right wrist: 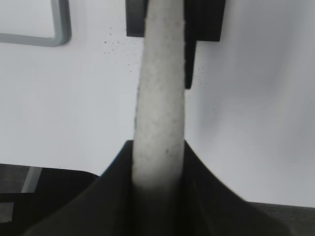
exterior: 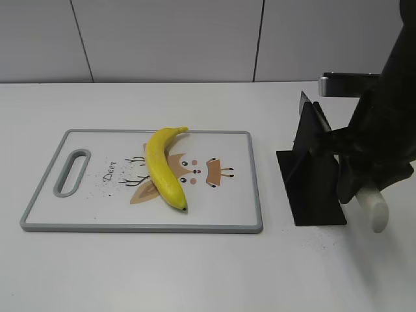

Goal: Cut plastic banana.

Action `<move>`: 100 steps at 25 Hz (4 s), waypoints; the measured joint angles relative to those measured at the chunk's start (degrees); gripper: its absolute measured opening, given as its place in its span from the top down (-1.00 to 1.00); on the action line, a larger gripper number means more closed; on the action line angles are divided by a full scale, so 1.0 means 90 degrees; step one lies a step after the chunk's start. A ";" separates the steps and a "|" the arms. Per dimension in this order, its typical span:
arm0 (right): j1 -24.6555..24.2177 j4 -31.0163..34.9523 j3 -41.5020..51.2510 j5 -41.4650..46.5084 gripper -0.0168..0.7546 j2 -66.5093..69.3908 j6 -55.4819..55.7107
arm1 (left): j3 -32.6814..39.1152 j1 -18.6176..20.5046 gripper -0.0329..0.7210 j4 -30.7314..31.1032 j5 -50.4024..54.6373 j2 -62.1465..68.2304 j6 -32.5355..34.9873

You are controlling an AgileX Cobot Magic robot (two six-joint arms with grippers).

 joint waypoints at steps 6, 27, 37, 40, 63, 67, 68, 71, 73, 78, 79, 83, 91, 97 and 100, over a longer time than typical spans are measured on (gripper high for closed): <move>0.0000 0.0058 -0.0179 0.0284 0.48 -0.0507 0.0031 | 0.0000 0.0000 -0.54 0.0000 0.0000 0.0000 0.0000; 0.0012 0.0259 -0.1989 0.0331 0.48 -0.0857 -0.3602 | -0.0020 0.0000 -0.54 0.0000 -0.0135 0.0000 0.0000; 0.0012 0.0536 -0.2229 0.0144 0.48 -0.0267 -0.6042 | -0.0562 0.0000 -0.54 -0.0236 -0.0722 0.0933 0.0343; 0.0012 0.0536 -0.2506 0.0144 0.48 -0.0020 -0.6743 | -0.0764 0.0000 -0.54 -0.0507 -0.0982 0.1698 0.0872; 0.0012 0.1197 -0.3842 0.0361 0.49 0.2066 -0.9733 | -0.4543 0.0000 -0.54 -0.4014 -0.0217 0.8409 0.8240; 0.0012 0.1204 -0.3882 0.0356 0.49 0.2234 -1.0224 | -0.5067 -0.0091 -0.54 -0.4119 -0.0085 0.9319 0.8906; 0.0012 0.1229 -0.3906 0.0350 0.49 0.2272 -1.0331 | -0.5162 -0.0163 -0.54 -0.4119 -0.0063 0.9507 0.8999; 0.0012 0.1336 -0.4085 0.0343 0.49 0.2388 -1.0508 | -0.5407 -0.0467 -0.54 -0.4119 -0.0057 0.9920 0.9194; 0.0012 0.1442 -0.4253 0.0324 0.49 0.2493 -1.0537 | -0.5467 -0.0680 -0.53 -0.4050 -0.0077 1.0143 0.9257; 0.0012 0.1748 -0.4413 0.0296 0.49 0.2722 -1.0615 | -0.5472 -0.0869 -0.53 -0.3862 -0.0405 1.0588 0.9294; 0.0012 0.1748 -0.4419 0.0295 0.49 0.2751 -1.0624 | -0.5472 -0.0869 -0.52 -0.3840 -0.0464 1.0646 0.9296; 0.0012 0.1752 -0.4419 0.0295 0.49 0.2811 -1.0630 | -0.5472 -0.0869 -0.31 -0.3789 -0.0642 1.0759 0.9315; 0.0012 0.1769 -0.4419 0.0277 0.49 0.2830 -1.0672 | -0.5479 -0.0869 -0.01 -0.3776 -0.0667 1.1059 0.9322; 0.0012 0.1769 -0.4419 0.0256 0.49 0.2830 -1.0685 | -0.5479 -0.0869 0.00 -0.3775 -0.0691 1.1147 0.9322; 0.0012 0.1769 -0.4419 0.0243 0.49 0.2830 -1.0689 | -0.5479 -0.0869 0.13 -0.3782 -0.0717 1.1147 0.9322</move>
